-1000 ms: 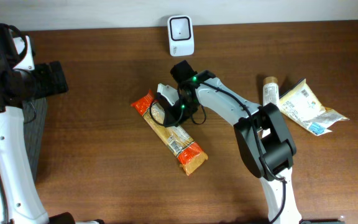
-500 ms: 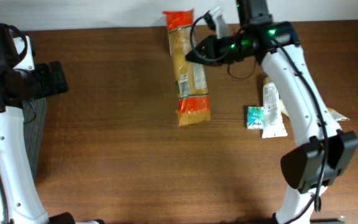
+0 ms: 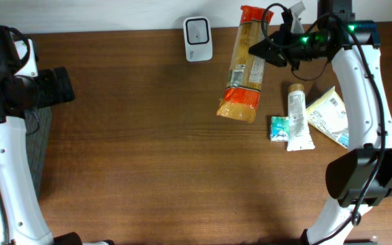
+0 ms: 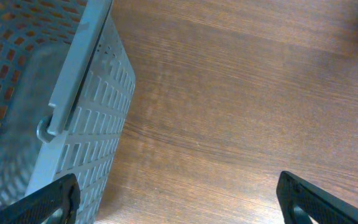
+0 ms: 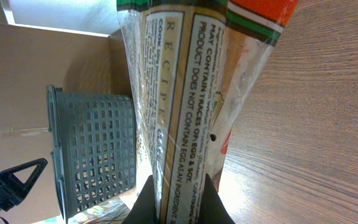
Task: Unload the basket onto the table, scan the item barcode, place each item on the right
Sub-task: 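Hold the pasta package up at the scanner with the right gripper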
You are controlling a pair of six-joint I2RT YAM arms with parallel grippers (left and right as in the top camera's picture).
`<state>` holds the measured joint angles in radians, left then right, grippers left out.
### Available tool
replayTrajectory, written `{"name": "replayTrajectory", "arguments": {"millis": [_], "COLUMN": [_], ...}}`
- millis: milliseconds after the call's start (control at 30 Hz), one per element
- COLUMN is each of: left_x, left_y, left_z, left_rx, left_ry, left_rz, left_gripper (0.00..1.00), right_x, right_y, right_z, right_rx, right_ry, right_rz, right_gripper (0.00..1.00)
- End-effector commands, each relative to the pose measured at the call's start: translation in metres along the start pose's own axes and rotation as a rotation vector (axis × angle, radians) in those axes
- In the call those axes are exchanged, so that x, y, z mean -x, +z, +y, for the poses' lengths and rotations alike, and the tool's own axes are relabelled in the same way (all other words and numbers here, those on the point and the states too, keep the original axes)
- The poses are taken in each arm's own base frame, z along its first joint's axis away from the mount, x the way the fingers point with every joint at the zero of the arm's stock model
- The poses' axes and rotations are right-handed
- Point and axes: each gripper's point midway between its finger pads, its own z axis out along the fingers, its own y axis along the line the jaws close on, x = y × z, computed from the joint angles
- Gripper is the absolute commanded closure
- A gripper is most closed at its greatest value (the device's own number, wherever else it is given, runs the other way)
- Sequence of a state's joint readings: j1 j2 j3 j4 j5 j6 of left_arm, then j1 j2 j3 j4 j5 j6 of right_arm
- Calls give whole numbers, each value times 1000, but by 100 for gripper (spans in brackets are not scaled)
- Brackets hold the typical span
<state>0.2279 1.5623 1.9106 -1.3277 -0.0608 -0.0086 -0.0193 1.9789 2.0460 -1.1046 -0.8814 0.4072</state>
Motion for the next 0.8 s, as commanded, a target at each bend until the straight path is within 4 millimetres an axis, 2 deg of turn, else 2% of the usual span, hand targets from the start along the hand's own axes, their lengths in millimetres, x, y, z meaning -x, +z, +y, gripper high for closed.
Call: {"name": "replayTrajectory", "arguments": {"millis": [0, 200, 300, 400, 433, 500, 600, 633, 700, 767], "left_x": [3, 3, 3, 3, 3, 3, 3, 3, 3, 3], "left_y": [-5, -5, -5, -5, -5, -5, -5, -5, -5, -5], "left_z": [3, 3, 3, 3, 3, 3, 3, 3, 3, 3], "left_rx": [10, 10, 10, 10, 10, 10, 10, 10, 10, 10], "left_ry": [-4, -4, -4, -4, -4, -4, -4, -4, -4, -4], "left_rz": [-16, -16, -16, -16, -16, -16, -16, -16, -16, -16], "left_gripper": [1, 1, 1, 1, 1, 1, 1, 1, 1, 1], "right_x": [-9, -7, -1, 6, 18, 31, 49, 46, 41, 48], "right_y": [-29, -28, -31, -24, -13, -5, 3, 14, 56, 89], "right_z": [51, 55, 76, 89, 85, 82, 78, 90, 124, 131], "right_rx": [114, 122, 216, 223, 91, -121, -619, -758, -854, -879], "right_ry": [-132, -150, -239, -314, -322, -387, -650, -795, -1071, -1235], "right_rz": [-30, -35, -54, -91, -171, -288, -505, -539, -569, -563], "right_gripper": [96, 96, 96, 96, 96, 96, 96, 96, 96, 96]}}
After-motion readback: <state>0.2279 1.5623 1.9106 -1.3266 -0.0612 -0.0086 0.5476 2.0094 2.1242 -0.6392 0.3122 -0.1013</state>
